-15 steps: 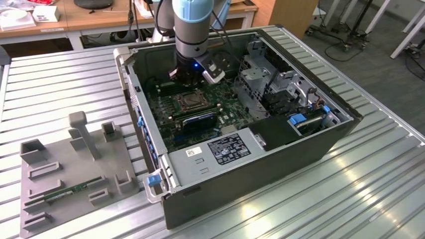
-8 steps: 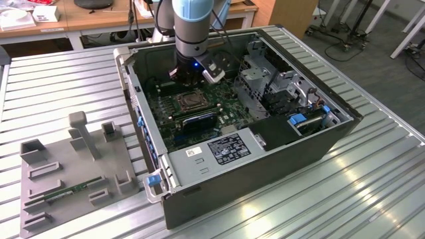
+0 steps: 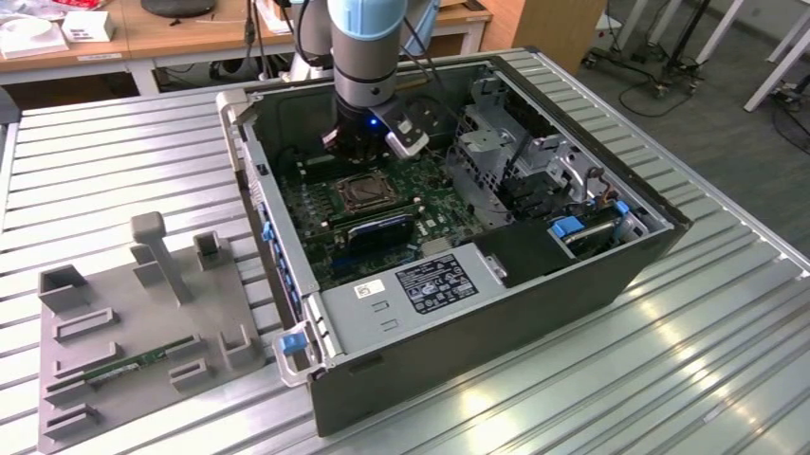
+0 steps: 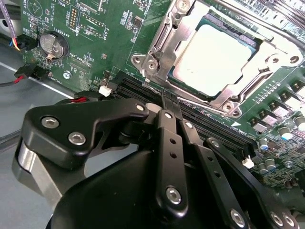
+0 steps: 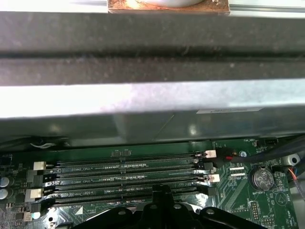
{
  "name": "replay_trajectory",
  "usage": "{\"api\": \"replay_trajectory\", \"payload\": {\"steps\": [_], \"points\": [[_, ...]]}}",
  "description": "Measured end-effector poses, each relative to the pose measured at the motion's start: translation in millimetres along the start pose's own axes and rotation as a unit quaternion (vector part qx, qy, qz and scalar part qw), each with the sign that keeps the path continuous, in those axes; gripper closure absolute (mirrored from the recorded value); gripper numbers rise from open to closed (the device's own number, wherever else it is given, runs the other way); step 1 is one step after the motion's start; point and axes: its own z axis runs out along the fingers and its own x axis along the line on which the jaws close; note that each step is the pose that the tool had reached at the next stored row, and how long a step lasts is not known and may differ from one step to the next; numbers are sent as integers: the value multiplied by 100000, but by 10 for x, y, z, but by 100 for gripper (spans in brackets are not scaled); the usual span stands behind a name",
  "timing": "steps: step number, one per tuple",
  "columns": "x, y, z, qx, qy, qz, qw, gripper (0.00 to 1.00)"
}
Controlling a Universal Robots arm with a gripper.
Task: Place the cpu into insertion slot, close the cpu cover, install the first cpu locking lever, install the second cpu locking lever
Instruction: 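Install the first cpu locking lever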
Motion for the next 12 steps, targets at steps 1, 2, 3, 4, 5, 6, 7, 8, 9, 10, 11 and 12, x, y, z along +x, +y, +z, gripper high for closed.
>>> {"api": "replay_trajectory", "payload": {"steps": [1,2,3,4,5,6,7,8,9,10,11,12], "points": [[0,0,0,2,-34,132,100000,89],[0,0,0,11,-69,275,100000,89],[0,0,0,25,-104,411,99999,89],[0,0,0,36,-131,524,99999,89],[0,0,0,54,-170,669,99998,89],[0,0,-1,89,-248,974,99995,89],[0,0,-1,113,-305,1205,99992,89],[0,0,0,123,-349,1354,99990,89],[0,0,0,139,-385,1491,99988,89],[1,0,0,153,-423,1633,99986,89],[3,0,0,152,-450,1748,99984,89],[4,1,0,144,-465,1800,99983,89]]}}
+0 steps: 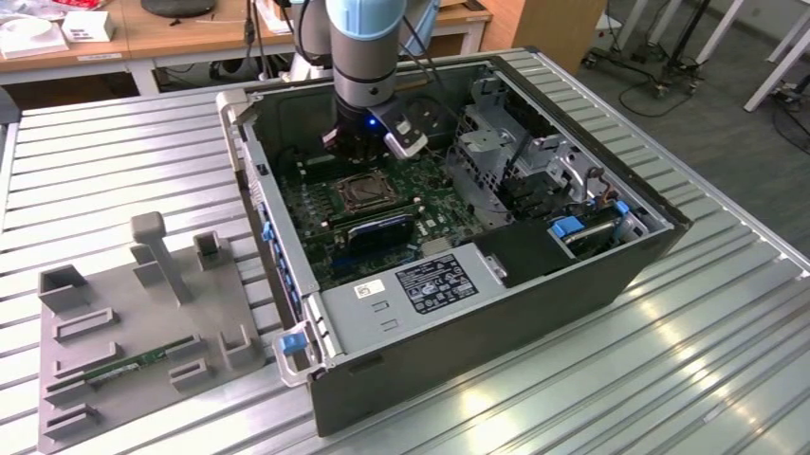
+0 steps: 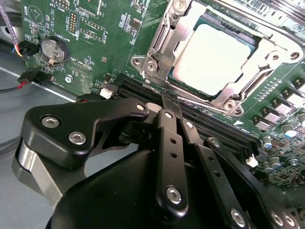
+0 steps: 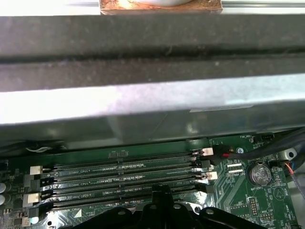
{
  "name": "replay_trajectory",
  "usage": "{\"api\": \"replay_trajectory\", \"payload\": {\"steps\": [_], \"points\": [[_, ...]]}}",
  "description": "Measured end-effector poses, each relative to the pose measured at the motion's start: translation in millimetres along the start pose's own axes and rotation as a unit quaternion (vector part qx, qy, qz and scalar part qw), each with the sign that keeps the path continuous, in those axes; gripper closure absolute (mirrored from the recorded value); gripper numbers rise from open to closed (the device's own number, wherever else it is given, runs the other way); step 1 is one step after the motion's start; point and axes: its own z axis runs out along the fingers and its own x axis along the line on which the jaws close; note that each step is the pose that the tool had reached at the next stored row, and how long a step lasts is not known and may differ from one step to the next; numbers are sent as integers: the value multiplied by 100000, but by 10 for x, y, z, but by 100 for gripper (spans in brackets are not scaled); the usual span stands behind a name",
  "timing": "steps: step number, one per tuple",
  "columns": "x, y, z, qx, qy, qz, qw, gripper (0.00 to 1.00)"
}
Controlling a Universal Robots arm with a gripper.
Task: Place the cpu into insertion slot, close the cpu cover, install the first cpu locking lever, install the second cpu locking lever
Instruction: 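Install the first cpu locking lever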
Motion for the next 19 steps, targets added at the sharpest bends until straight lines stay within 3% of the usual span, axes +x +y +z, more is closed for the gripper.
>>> {"api": "replay_trajectory", "payload": {"steps": [19], "points": [[38,24,-15,19,-5,26,100000,89]]}}
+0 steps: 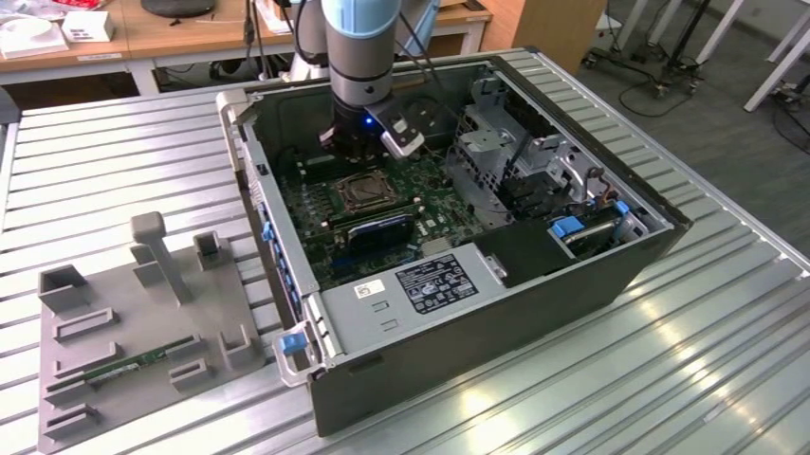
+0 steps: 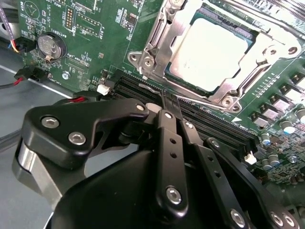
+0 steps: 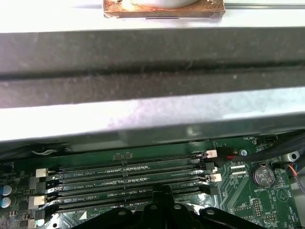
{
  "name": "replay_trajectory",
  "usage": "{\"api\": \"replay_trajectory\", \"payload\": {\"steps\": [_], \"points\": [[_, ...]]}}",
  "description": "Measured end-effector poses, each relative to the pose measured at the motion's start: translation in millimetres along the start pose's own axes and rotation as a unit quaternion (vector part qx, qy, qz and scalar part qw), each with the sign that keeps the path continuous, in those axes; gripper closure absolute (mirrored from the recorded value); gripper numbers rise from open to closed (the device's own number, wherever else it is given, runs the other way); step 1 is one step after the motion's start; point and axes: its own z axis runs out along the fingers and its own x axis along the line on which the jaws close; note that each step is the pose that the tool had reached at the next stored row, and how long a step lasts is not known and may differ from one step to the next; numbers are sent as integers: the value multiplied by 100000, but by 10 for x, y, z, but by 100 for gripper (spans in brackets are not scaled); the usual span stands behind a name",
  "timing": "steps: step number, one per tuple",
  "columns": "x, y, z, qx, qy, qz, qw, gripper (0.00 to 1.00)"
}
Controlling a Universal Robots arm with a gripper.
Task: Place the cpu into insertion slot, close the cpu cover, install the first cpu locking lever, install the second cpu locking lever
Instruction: 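Install the first cpu locking lever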
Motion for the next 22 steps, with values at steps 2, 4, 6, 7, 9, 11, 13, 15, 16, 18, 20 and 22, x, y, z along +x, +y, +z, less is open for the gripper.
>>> {"api": "replay_trajectory", "payload": {"steps": [2,4,6,7,9,11,13,15,16,18,20,22], "points": [[-2,5,-14,23,-7,-4,100000,89],[-3,8,-23,43,-11,-8,100000,89],[-3,11,-28,50,-14,-6,100000,89],[-3,12,-32,54,-9,-3,100000,89],[-3,17,-40,55,-11,0,100000,89],[-4,22,-49,56,-10,-1,100000,89],[-5,26,-57,52,-13,0,100000,89],[-6,32,-69,62,-11,4,100000,89],[-6,34,-73,66,-10,0,100000,89],[-7,40,-80,68,-16,-1,100000,89],[-7,42,-84,80,-16,5,100000,89],[-7,42,-84,78,-26,33,100000,89]]}}
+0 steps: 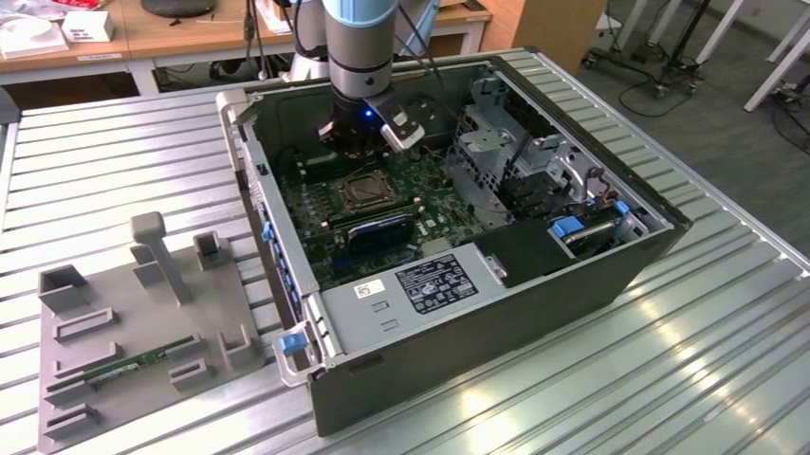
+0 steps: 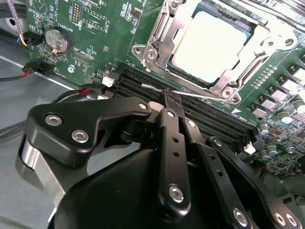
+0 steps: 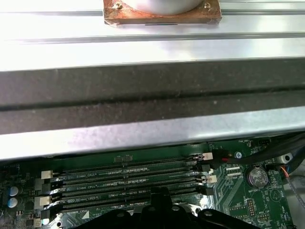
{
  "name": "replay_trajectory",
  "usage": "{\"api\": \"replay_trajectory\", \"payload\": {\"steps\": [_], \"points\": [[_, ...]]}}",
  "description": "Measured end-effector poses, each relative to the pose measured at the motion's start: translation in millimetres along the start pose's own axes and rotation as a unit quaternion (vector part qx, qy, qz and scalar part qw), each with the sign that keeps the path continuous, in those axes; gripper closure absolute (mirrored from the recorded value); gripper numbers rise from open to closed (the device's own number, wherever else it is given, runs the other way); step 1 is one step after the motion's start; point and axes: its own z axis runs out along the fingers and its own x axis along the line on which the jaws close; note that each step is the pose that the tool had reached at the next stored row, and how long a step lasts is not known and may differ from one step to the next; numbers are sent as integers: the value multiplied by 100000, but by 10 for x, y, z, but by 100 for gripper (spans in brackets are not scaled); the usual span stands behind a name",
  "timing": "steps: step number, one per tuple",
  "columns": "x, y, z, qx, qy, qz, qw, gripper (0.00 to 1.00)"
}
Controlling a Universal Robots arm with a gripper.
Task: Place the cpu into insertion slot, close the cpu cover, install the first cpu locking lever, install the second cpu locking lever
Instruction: 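Install the first cpu locking lever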
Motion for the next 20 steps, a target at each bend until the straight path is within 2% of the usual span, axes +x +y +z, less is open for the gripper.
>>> {"api": "replay_trajectory", "payload": {"steps": [10,14,20], "points": [[18,4,-1,-62,12,15,100000,89],[19,4,-1,-258,26,50,100000,89],[-1,2,19,-288,31,49,100000,89]]}}
